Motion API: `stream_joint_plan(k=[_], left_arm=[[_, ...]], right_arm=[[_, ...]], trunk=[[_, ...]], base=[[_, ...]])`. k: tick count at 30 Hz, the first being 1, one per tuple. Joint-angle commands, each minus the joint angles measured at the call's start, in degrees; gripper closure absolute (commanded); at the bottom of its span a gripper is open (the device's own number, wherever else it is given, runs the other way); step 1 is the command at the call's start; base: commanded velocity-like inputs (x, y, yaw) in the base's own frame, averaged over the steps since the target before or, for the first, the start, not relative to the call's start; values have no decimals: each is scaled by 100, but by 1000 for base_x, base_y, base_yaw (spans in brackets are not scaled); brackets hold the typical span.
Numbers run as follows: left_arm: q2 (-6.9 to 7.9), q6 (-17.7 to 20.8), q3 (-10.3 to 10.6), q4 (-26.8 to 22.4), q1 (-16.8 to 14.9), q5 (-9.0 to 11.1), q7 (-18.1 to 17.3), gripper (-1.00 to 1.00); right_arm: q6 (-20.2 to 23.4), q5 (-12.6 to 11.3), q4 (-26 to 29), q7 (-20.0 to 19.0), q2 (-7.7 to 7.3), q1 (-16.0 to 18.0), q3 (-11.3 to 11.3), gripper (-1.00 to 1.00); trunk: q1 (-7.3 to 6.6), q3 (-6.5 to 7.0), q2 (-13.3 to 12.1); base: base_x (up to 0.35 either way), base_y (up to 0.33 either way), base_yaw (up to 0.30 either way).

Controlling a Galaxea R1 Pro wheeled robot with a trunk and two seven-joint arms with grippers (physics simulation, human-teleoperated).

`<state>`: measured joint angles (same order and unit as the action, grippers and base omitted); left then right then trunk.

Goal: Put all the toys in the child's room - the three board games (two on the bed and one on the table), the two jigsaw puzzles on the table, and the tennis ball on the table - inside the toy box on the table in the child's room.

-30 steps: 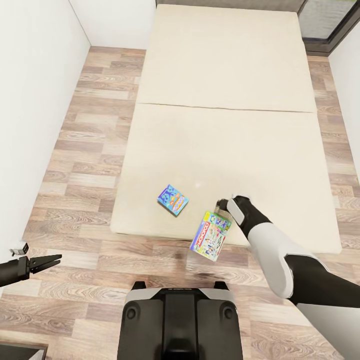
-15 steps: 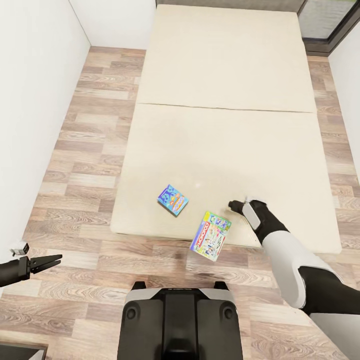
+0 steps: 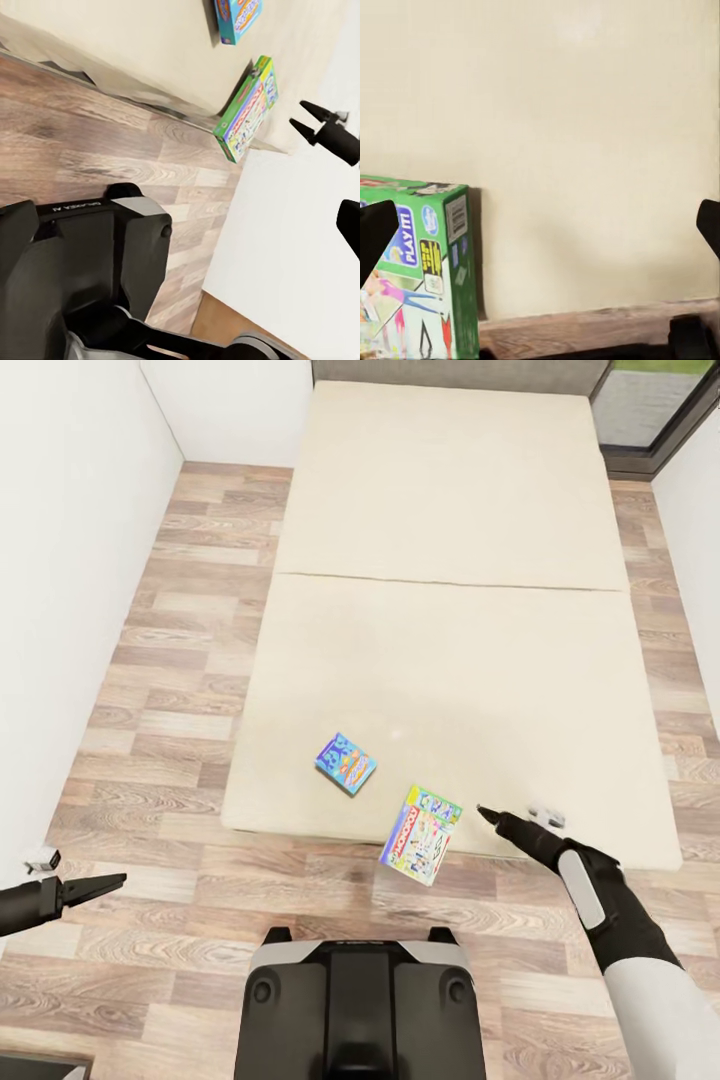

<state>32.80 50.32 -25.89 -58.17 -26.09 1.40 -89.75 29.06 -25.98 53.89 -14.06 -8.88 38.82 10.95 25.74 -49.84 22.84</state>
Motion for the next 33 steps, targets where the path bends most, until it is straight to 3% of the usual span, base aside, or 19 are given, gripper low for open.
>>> stream_joint_plan(k=[1,8,14,18,23,29,31,32,33], left_arm=[[0,46,2,15,-2,-7,-25,-100],[-2,22,4,203,11,-52,-25,-100],[-1,-4,-2,608,13,-293,109,-100],[-2,-193,-3,978,12,-450,463,-100],[-21,-485,10,1554,14,-528,1024,-100],[-146,-1114,18,2324,11,-558,2217,-100],[-358,-1417,16,2583,10,-560,3027,-100],[-427,-1505,16,2629,11,-561,3260,-100],[-574,-1693,15,2711,13,-558,3749,-100]], right_arm=[[62,-23,215,-101,-8,-220,104,-100],[141,-25,924,-797,-16,-1291,527,-100],[147,-6,983,-1110,-14,-1502,656,-100],[122,40,949,-1165,-4,-1541,669,-100],[90,45,904,-1203,-20,-1966,707,-100],[49,54,877,-1210,-20,-2451,756,-100],[-149,56,751,-1208,-18,-2697,763,-100],[-250,56,701,-1209,-18,-2749,764,-100],[-483,60,596,-1209,-18,-2831,766,-100]], trunk=[[4,4,8],[4,68,8],[4,124,8],[4,161,8],[4,208,8],[4,263,8],[4,282,8],[4,291,8],[4,301,8]], base=[[0,0,0],[0,0,0],[0,0,0],[0,0,0],[0,0,0],[0,0,0],[0,0,0],[0,0,0],[0,0,0]])
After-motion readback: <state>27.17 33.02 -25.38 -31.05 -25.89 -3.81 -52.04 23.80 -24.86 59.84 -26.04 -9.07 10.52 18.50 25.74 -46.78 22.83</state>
